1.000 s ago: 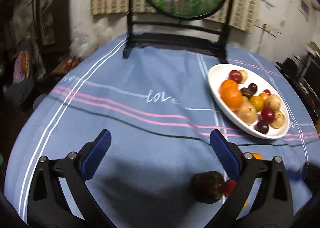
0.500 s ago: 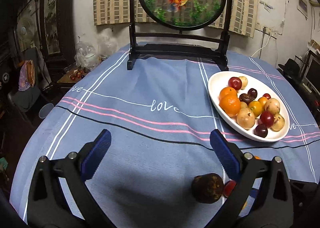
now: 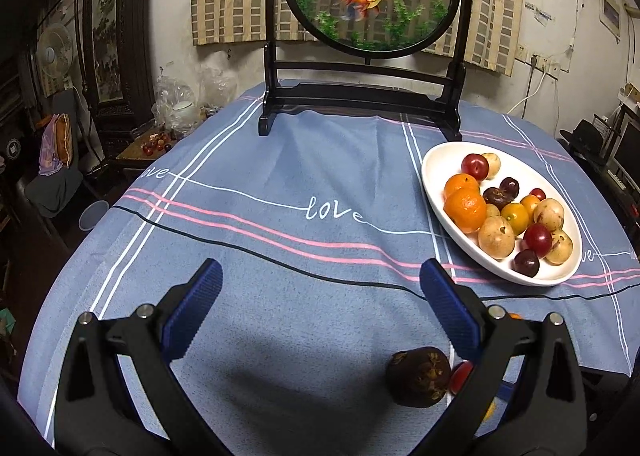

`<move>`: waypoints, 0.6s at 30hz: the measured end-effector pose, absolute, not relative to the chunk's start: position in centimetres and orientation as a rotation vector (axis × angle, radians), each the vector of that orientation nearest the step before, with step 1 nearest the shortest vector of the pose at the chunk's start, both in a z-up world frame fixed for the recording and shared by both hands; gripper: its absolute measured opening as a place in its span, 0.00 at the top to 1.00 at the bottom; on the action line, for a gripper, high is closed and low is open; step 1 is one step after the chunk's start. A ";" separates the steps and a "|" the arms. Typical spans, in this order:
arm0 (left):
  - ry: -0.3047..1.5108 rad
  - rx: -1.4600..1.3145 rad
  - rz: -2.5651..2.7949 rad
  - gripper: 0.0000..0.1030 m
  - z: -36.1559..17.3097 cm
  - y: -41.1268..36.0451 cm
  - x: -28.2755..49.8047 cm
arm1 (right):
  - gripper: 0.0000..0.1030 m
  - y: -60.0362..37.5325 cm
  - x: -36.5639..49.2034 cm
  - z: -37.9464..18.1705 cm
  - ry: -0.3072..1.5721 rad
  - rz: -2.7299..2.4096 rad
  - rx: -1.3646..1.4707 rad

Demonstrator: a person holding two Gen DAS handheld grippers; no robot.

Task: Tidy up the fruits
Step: 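Move both tools back toward the remaining fruit, then grasp the dark mangosteen with the left tool while the right tool grasps a small yellow fruit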

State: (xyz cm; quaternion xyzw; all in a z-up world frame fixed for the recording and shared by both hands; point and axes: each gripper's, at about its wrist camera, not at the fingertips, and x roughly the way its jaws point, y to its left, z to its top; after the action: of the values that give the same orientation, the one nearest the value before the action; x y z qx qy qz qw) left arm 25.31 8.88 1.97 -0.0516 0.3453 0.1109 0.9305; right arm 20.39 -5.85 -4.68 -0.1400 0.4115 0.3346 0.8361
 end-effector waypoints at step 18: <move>0.726 -0.094 0.226 0.02 1.7 8.9 25.5 | 0.72 -6.4 20.3 -4.2 0.889 0.734 -0.267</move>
State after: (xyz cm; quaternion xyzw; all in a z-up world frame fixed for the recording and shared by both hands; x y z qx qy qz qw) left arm 25.48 8.93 1.66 -0.0458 0.3544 0.1102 0.9275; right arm 20.31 -6.42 -4.19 -0.1259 0.4188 0.3459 0.8301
